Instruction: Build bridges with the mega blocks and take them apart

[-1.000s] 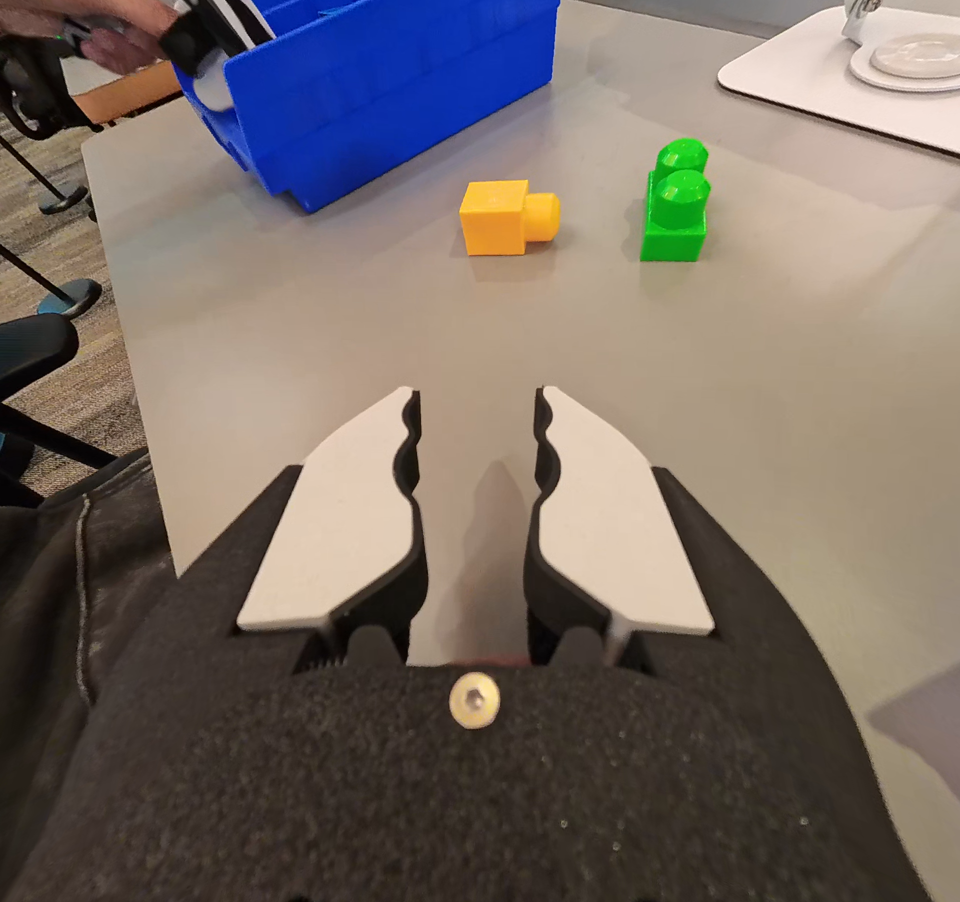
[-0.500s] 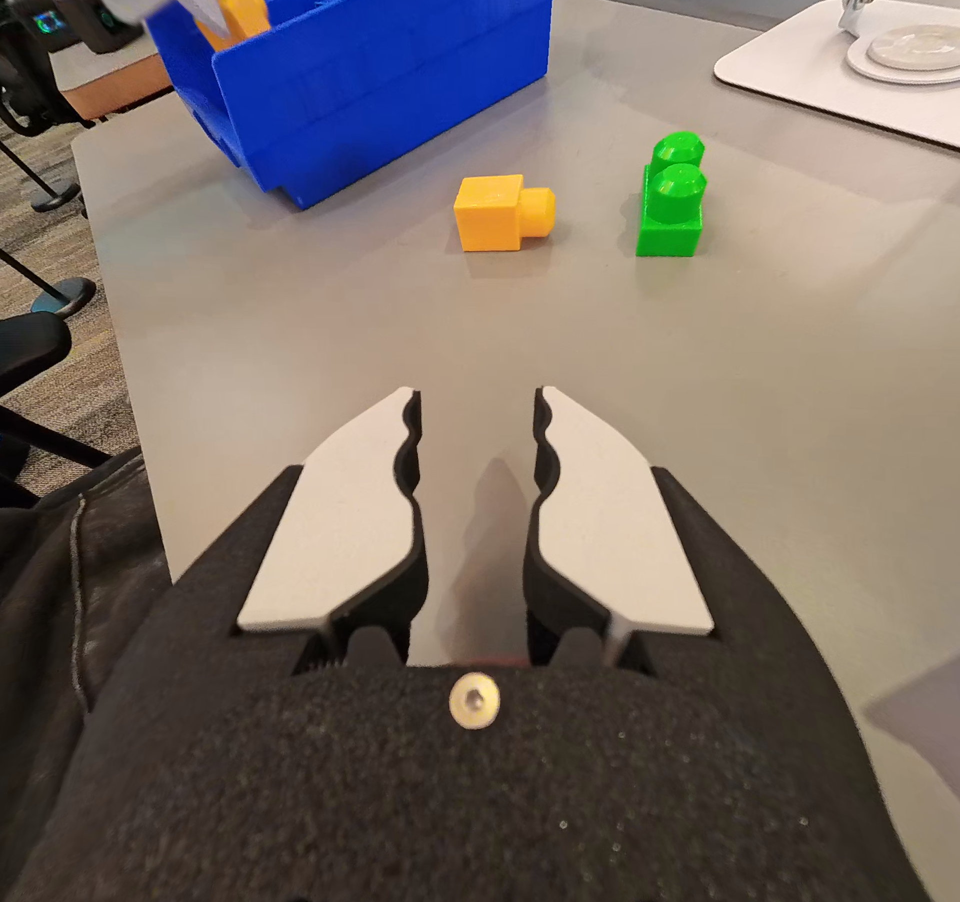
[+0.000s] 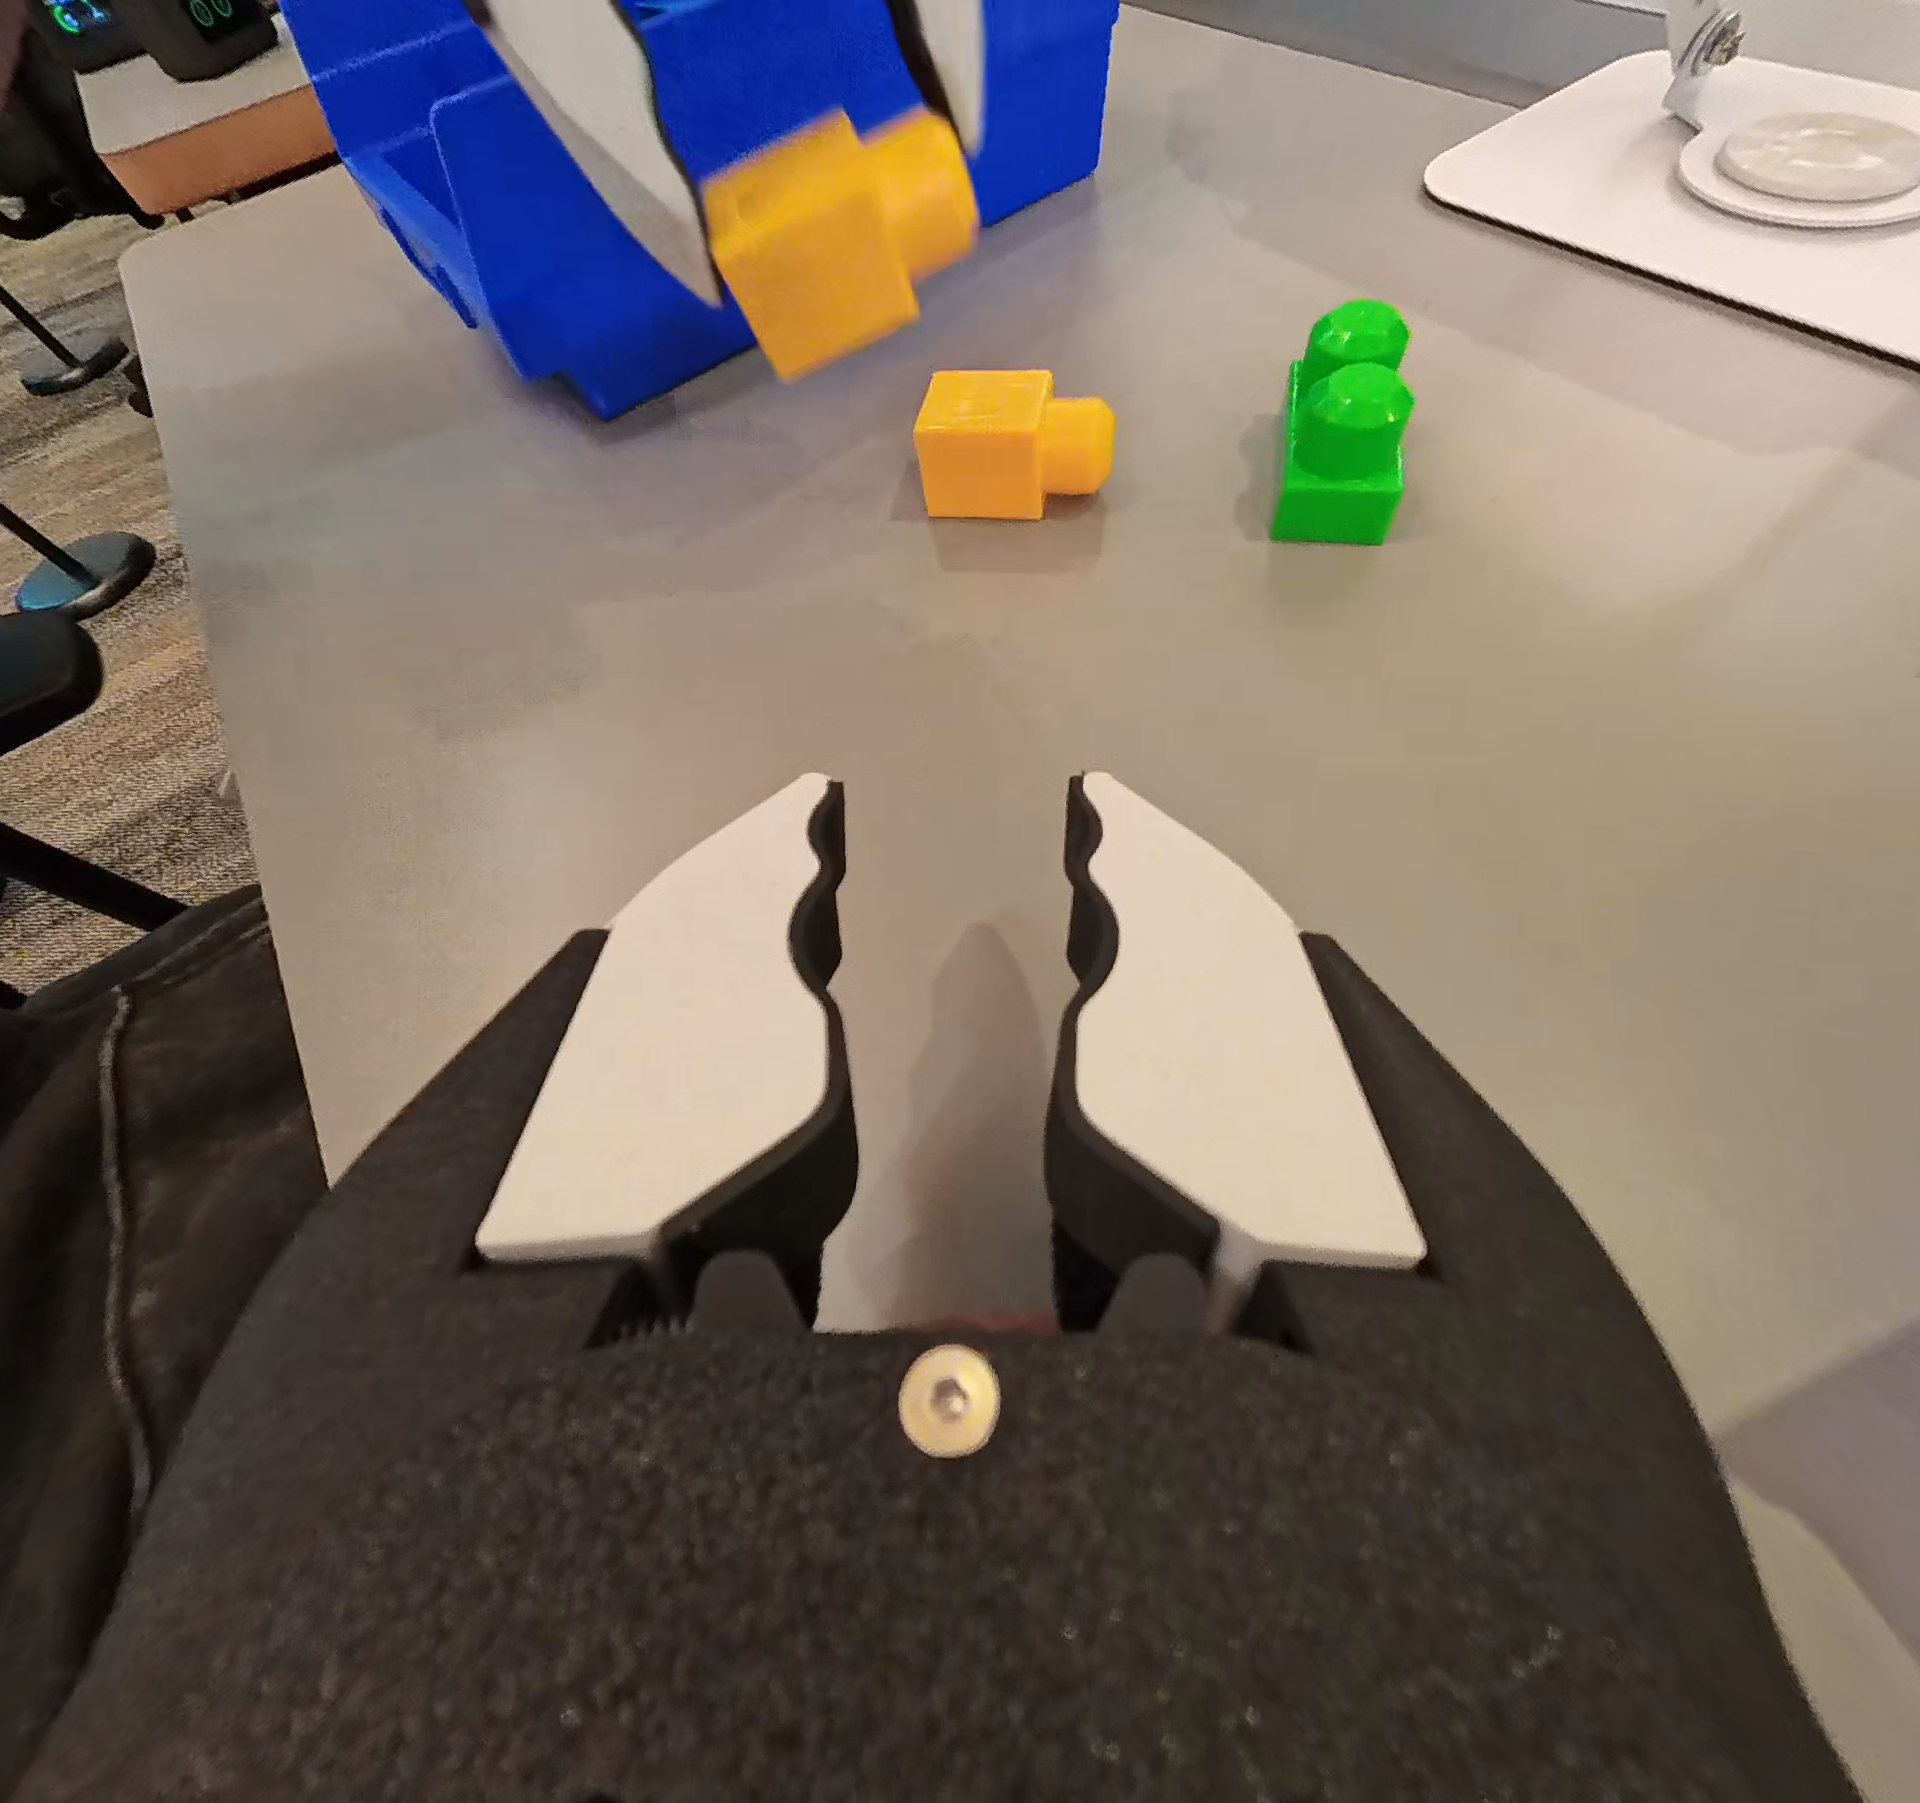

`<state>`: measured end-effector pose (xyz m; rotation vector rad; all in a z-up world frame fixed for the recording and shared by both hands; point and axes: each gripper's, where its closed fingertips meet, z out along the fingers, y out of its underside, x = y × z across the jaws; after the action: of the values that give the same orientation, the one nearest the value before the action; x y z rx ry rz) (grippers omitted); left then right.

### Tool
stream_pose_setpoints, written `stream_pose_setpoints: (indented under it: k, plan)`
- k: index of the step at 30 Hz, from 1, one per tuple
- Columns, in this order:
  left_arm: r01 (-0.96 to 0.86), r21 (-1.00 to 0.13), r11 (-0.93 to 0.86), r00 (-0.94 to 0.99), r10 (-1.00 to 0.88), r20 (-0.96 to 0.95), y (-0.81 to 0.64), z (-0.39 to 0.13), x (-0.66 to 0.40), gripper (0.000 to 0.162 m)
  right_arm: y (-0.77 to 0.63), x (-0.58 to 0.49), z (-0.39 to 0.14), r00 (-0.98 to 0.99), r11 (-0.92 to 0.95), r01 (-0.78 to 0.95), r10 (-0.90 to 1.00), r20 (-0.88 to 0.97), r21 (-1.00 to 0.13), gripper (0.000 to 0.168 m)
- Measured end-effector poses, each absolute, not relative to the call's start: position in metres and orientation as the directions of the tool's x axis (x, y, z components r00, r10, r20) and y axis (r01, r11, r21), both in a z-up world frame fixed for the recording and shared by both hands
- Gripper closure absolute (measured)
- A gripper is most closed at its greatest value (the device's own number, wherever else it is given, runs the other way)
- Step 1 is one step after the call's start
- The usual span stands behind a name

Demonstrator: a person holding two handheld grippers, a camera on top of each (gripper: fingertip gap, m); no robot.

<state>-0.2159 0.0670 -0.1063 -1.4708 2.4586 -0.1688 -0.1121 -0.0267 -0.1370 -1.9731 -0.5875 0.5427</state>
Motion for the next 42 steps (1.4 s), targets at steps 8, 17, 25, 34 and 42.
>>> stream_pose_setpoints:
  k: [8,17,25,34,42]
  plan:
    - [-0.646,-0.193,0.739,-0.744,-0.666,-0.059,0.064,-0.158,-0.183,0.098,-0.031,-0.120,-0.139,0.777,-0.417,0.186,0.616,-0.126,-0.890,0.128]
    - [-0.575,-0.170,0.801,-0.813,-0.583,0.002,0.074,-0.174,-0.183,0.098,-0.030,-0.119,-0.142,0.774,-0.442,0.161,0.611,-0.165,-0.882,0.128]
    - [-0.506,-0.157,0.848,-0.856,-0.516,-0.023,0.077,-0.177,-0.180,0.098,-0.030,-0.120,-0.141,0.767,-0.454,0.141,0.612,-0.193,-0.880,0.128]
    - [-0.497,-0.127,0.859,-0.865,-0.501,-0.007,0.076,-0.176,-0.186,0.092,-0.031,-0.121,-0.142,0.763,-0.462,0.139,0.613,-0.202,-0.876,0.128]
    - [-0.589,-0.150,0.794,-0.794,-0.603,-0.077,0.086,-0.147,-0.201,0.092,-0.032,-0.122,-0.139,0.759,-0.463,0.128,0.615,-0.214,-0.877,0.128]
